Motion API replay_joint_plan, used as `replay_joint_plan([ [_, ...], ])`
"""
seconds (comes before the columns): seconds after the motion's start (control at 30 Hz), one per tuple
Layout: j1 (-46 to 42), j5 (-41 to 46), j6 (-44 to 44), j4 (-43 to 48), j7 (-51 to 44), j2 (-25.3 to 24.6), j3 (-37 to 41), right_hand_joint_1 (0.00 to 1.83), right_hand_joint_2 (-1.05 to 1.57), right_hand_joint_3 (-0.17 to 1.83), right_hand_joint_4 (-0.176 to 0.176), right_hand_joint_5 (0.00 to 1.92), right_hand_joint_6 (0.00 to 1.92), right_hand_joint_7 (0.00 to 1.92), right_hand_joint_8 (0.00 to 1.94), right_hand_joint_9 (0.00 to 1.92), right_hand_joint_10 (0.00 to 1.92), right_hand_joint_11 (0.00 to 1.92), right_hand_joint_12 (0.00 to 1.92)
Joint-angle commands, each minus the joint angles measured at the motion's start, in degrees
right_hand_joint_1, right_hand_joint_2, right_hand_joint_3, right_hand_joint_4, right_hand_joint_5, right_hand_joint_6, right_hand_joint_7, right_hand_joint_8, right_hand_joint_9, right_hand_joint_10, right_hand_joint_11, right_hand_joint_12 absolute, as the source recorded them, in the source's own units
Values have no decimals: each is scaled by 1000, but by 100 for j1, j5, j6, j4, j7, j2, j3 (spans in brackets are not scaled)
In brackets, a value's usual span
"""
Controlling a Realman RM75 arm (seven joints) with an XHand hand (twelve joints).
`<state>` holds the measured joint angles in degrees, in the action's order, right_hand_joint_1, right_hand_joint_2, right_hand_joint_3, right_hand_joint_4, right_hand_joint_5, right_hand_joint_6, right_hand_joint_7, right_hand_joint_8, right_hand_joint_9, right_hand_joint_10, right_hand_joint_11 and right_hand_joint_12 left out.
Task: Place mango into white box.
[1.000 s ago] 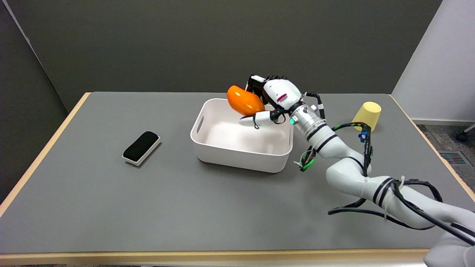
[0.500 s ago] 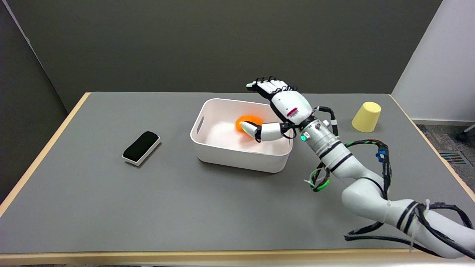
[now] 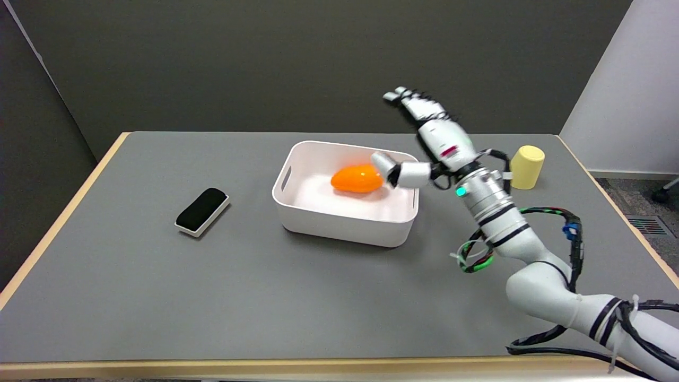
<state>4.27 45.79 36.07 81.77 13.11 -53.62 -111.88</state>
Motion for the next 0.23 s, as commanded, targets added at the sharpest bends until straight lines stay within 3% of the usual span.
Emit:
replay_joint_plan([
  [0.03,-563,3494,2060,-496,1559,1129,461,389,618,947,-28,83,393,68,221,18,363,-1,1019],
  [0.23,-1134,3274,2293,-679,3034,1081,1052,344,638,976,-2,83,359,90,236,28,481,-1,1029],
])
